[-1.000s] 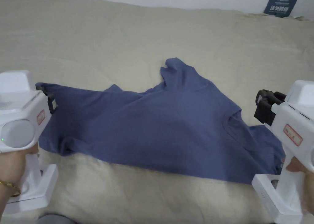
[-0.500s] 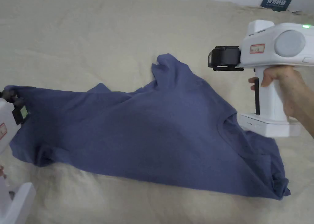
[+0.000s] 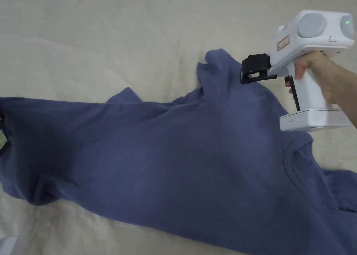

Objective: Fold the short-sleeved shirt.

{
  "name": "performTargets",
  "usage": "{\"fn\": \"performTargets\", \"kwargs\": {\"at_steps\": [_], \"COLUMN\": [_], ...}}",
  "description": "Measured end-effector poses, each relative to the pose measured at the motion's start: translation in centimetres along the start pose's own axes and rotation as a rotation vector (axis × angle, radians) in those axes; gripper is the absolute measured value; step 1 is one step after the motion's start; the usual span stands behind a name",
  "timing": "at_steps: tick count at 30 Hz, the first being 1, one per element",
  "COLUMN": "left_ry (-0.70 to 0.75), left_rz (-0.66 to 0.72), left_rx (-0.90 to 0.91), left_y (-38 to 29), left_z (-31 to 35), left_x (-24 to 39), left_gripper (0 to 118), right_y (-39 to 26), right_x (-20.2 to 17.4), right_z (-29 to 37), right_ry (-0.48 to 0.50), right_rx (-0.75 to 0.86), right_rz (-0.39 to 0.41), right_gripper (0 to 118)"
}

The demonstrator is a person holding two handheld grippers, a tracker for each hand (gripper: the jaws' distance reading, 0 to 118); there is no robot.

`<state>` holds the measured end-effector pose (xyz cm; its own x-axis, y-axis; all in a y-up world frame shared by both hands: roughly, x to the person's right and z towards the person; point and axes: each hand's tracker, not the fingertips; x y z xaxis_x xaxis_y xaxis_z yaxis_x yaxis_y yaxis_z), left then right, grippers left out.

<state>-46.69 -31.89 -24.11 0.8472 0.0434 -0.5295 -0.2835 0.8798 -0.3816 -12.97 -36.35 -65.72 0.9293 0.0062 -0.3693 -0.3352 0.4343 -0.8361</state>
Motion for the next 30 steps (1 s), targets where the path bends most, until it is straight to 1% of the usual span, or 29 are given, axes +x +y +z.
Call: {"fn": "performTargets", "kwargs": {"at_steps": [1, 6, 11, 12, 15, 16, 17, 21, 22, 25, 26, 27, 29, 30], "left_ry": [0.002, 0.005, -0.005, -0.008, -0.007, -0.010, -0.011, -0.008, -0.008, -0.007, -0.011, -0.016, -0.017, -0.012], "left_rz": [0.000, 0.004, -0.004, -0.003, -0.007, -0.002, 0.007, 0.004, 0.001, -0.004, 0.006, 0.016, 0.015, 0.005], "left_rx": [0.000, -0.007, -0.022, -0.023, -0.027, -0.029, -0.028, -0.030, -0.033, -0.037, -0.040, -0.041, -0.037, -0.028], "left_y": [0.0, -0.2, -0.7, -0.8, -0.9, -1.0, -1.0, -1.0, -1.0, -0.9, -0.8, -0.7, -0.4, -0.3], "left_z": [-0.1, -0.8, -1.3, -1.3, -1.5, -1.5, -1.5, -1.5, -1.5, -1.5, -1.4, -1.3, -0.9, -0.6], "left_x": [0.1, 0.5, 0.9, 1.0, 1.1, 1.1, 1.0, 0.9, 0.9, 0.8, 0.6, 0.4, 0.3, 0.2], "left_gripper": [0, 0, 0, 0, 0, 0, 0, 0, 0, 0, 0, 0, 0, 0], "right_y": [0.3, 0.7, 0.4, 0.3, -0.2, -0.1, -0.1, -0.2, -0.2, -0.5, -0.7, -0.9, -1.5, -1.9], "right_x": [0.1, 0.7, 1.9, 2.2, 2.3, 2.2, 2.2, 1.5, 1.6, 1.7, 1.8, 1.8, 1.6, 1.6], "right_z": [-0.7, -3.6, -4.7, -4.8, -4.6, -4.4, -4.3, -3.2, -2.7, -0.3, 0.8, 2.3, 5.0, 6.4], "right_ry": [0.005, 0.010, -0.024, -0.020, 0.014, 0.017, 0.017, -0.001, 0.000, 0.025, 0.070, 0.082, 0.085, 0.084], "right_rx": [-0.010, -0.057, -0.084, -0.093, -0.092, -0.093, -0.095, -0.080, -0.071, -0.025, -0.004, 0.024, 0.080, 0.105], "right_rz": [0.000, -0.008, -0.015, -0.017, -0.038, -0.040, -0.037, -0.009, -0.020, -0.046, -0.072, -0.074, -0.049, -0.049], "right_gripper": [107, 98, 75, 69, 40, 20, 3, 3, 3, 2, 2, 2, 2, 2]}}
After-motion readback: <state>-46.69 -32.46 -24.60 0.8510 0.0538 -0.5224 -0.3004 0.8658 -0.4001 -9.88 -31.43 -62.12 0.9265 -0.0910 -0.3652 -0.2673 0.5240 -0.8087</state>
